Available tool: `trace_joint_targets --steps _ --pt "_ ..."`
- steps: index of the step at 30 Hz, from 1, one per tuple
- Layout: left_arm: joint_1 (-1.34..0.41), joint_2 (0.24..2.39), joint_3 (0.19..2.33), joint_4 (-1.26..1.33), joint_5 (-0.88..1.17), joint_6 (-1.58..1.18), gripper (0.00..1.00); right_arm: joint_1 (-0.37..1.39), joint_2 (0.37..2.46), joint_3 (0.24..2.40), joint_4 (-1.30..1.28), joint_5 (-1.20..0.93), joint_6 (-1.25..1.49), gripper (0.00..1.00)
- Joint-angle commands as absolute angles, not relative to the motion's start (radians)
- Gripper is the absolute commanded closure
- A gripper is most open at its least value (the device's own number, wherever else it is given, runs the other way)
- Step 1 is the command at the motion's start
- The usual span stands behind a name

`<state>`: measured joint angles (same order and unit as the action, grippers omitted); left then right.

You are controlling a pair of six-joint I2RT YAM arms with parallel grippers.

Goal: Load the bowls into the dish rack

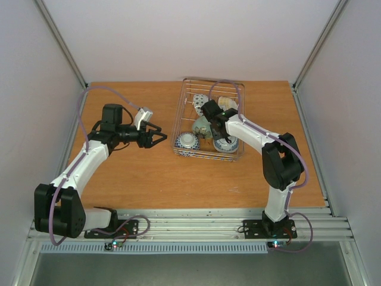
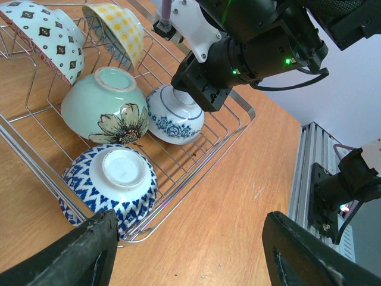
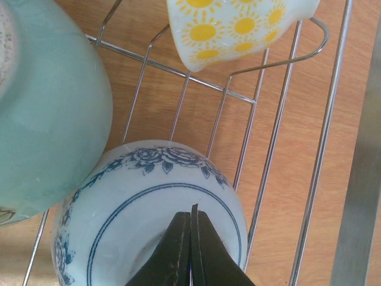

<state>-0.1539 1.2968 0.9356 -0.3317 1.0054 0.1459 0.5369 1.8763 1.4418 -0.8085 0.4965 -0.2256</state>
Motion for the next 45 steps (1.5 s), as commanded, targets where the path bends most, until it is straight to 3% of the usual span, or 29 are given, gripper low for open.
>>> trace_joint_targets --steps 1,13,31,34,37,38,45 --pt "-0.155 1.303 0.928 -0.286 1.015 0.157 0.33 0.524 1.884 1.402 -0.789 0.429 -0.203 0.99" --pt "-0.155 1.318 0.931 -0.281 1.021 0.153 0.32 0.589 1.722 1.198 -0.801 0.450 -0.103 0.99" --pt "-0.155 1.315 0.930 -0.280 1.017 0.152 0.32 0.697 1.624 1.166 -0.903 0.528 -0.018 0.97" --pt "-0.155 1.314 0.931 -0.279 1.003 0.152 0.32 0.703 1.569 1.183 -0.904 0.561 -0.018 0.83" --pt "-0.155 1.313 0.933 -0.276 0.978 0.144 0.32 0.703 1.524 1.207 -0.888 0.589 -0.041 0.49" --pt "-0.155 1.312 0.932 -0.275 0.965 0.142 0.31 0.702 1.514 1.216 -0.887 0.604 -0.044 0.43" --pt "-0.155 1.285 0.922 -0.261 0.889 0.129 0.21 0.702 1.372 1.189 -0.863 0.631 -0.019 0.24"
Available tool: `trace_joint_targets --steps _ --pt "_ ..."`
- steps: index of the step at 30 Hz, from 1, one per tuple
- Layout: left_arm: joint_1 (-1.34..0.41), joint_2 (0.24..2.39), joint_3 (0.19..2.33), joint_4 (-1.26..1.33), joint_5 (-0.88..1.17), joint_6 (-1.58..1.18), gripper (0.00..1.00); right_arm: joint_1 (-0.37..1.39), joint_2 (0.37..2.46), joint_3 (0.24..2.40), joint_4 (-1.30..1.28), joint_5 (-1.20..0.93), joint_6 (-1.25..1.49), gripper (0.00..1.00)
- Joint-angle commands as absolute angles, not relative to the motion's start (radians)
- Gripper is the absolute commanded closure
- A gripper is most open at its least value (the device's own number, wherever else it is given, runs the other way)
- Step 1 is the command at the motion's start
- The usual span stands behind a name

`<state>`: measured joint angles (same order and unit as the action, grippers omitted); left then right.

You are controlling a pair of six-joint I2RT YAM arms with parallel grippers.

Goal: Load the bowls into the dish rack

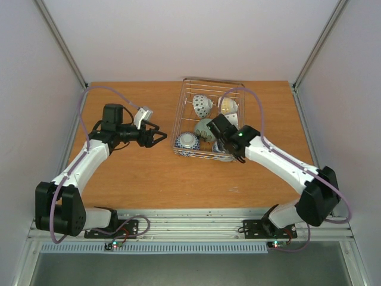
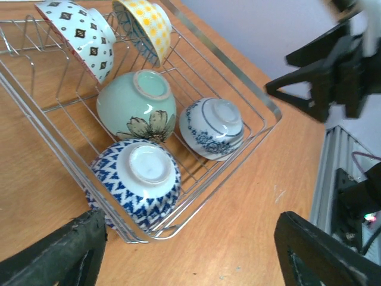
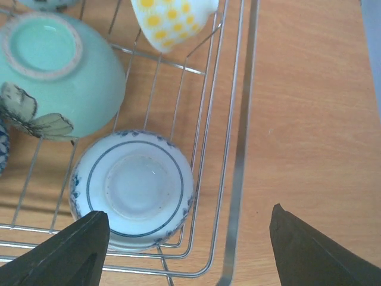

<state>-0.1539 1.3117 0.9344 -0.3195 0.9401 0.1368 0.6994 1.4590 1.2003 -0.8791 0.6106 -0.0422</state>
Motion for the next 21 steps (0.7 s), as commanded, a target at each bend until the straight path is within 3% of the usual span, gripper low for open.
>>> trace_joint_targets --steps 1,9,21 --pt "-0.156 1.282 0.921 -0.257 0.878 0.125 0.17 0.703 1.348 1.171 -0.854 0.606 -0.014 0.23" --pt "-0.155 1.267 0.914 -0.234 0.768 0.094 0.01 0.712 1.145 1.012 -0.841 0.471 0.080 0.19" --pt "-0.155 1.270 0.922 -0.241 0.718 0.075 0.00 0.721 1.004 0.910 -0.834 0.428 0.088 0.18"
